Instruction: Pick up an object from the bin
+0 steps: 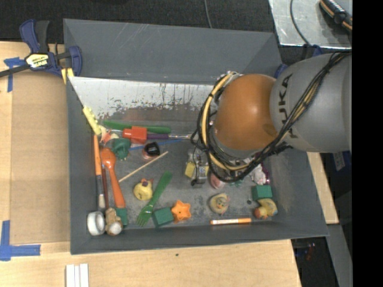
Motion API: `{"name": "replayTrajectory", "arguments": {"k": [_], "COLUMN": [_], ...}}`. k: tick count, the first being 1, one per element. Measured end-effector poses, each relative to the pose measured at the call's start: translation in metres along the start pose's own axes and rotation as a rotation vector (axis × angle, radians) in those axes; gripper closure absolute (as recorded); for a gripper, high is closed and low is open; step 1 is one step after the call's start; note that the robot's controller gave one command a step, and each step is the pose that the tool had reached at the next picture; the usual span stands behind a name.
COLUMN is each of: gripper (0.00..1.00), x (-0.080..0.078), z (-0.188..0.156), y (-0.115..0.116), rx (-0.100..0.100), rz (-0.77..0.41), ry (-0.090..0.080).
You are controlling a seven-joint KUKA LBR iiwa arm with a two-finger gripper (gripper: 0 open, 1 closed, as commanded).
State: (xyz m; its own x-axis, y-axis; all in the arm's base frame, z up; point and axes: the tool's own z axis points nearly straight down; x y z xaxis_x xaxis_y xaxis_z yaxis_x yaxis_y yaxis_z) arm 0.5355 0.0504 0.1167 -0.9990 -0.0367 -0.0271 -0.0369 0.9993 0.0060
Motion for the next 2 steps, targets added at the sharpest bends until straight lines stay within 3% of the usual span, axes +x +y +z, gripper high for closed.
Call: {"name": "replayTrajectory", "arguments": {"k": [1,2], "gripper": [1.0,1.0], "x": [-0.002,-0.008], "z": [-0.015,-0.075], "y": [-0.028,-0.04], "rx": [0.0,-0.001], "rz": [0.032,0.037], "ry": [0.005,0.001]}}
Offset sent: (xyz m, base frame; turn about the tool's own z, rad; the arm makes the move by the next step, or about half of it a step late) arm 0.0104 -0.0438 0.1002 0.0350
